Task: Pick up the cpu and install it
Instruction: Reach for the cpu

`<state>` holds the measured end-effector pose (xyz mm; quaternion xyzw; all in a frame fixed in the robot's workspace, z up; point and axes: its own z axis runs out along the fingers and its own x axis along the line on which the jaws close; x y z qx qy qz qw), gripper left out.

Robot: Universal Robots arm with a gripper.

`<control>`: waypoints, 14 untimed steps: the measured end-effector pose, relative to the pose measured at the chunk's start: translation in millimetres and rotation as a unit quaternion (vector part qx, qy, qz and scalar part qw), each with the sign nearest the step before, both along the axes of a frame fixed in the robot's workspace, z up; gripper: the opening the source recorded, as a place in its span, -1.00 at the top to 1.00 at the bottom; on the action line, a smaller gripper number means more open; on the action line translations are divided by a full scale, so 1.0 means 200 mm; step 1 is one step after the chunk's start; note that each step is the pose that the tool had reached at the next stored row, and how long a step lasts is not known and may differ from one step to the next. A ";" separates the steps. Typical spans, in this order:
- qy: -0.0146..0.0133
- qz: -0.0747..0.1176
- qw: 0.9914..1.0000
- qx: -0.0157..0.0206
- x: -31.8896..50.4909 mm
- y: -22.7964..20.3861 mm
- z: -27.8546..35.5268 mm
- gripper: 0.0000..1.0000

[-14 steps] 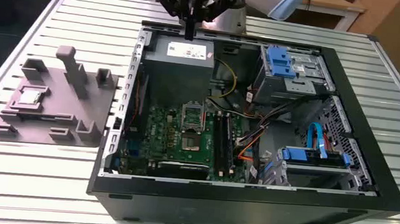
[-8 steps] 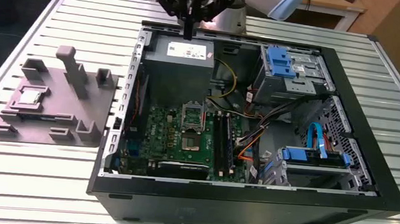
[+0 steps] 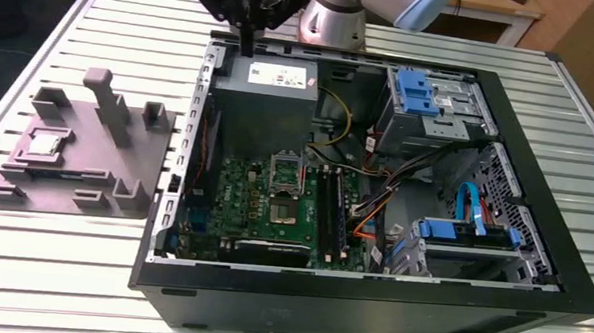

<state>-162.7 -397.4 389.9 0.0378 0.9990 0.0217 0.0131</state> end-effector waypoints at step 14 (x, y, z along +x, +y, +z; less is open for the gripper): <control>0.000 0.000 1.000 0.000 -0.307 0.015 -0.017 0.79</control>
